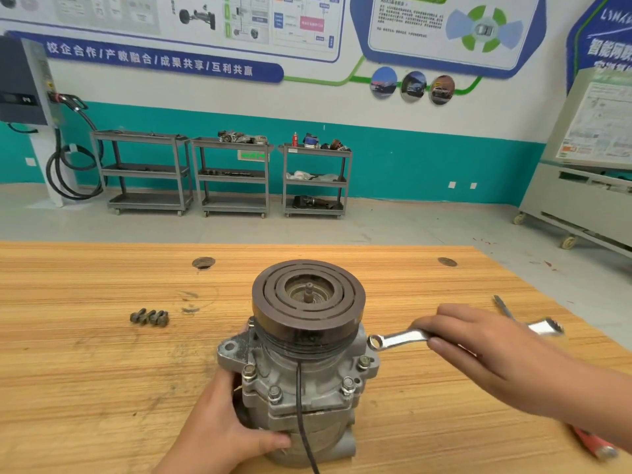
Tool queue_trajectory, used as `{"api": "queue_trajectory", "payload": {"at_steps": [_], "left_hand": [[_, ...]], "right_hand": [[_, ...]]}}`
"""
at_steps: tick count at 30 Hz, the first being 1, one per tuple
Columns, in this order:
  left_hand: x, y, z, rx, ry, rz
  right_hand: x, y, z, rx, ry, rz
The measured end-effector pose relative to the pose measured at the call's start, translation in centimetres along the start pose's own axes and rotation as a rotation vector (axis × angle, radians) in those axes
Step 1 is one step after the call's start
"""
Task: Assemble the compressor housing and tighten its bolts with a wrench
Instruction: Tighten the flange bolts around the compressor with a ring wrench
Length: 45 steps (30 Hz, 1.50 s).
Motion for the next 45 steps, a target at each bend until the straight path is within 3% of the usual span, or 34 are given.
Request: {"api": "queue_trajectory", "payload": {"at_steps": [4, 11, 16, 20, 23, 25, 27, 29, 30, 33, 36, 41, 45], "left_hand": [[0.8, 0.3, -0.1, -0.006, -0.053, -0.017], [1.4, 0.8, -0.2, 0.029, -0.095, 0.06], [1.1, 0.8, -0.2, 0.009, -0.166, 0.042], [1.0, 0.7, 0.0, 0.002, -0.215, -0.002], [1.0, 0.8, 0.0, 0.0, -0.212, -0.024], [1.1, 0.8, 0.1, -0.001, -0.222, -0.022], [1.1, 0.8, 0.1, 0.006, -0.221, -0.015], [1.2, 0.8, 0.0, 0.011, -0.219, -0.009], [1.1, 0.8, 0.0, 0.013, -0.216, -0.002], [0.9, 0.6, -0.1, 0.015, -0.209, 0.004], [0.7, 0.5, -0.1, 0.02, -0.213, -0.02], [0.8, 0.5, -0.3, 0.038, -0.23, -0.013], [0.7, 0.6, -0.3, 0.035, -0.231, 0.013]], "right_hand": [[0.2, -1.4, 0.2, -0.049, 0.077, -0.135], [0.6, -4.3, 1.0, -0.252, 0.059, -0.202], [1.2, -5.5, 1.2, -0.394, -0.019, -0.111], [1.3, -3.0, 2.1, -0.589, -0.376, 0.178], [-2.5, -0.2, 4.1, -0.685, -1.053, 0.388], [-5.2, 0.1, 5.3, -0.551, -1.448, 0.465], [-7.2, -0.3, 6.3, -0.312, -1.75, 0.54], [-8.2, -0.4, 6.8, -0.066, -1.928, 0.578], [-8.7, -0.2, 7.0, -0.046, -1.929, 0.559], [-8.9, 1.4, 6.9, -0.241, -1.601, 0.447], [-6.6, 2.2, 4.9, -0.296, -1.214, 0.384], [-2.3, 1.1, 0.9, -0.237, -0.156, 0.078], [-0.3, -1.5, 0.1, -0.182, 0.031, -0.016]]}}
Point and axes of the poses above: each hand's wrist, its own y-axis away from the middle knuckle, its own z-axis out of the palm, x = y × z, the point moved 8 cm from there along -y, towards the middle knuckle, and after that the axes turned 7 degrees about -z, right-handed, at the moved point
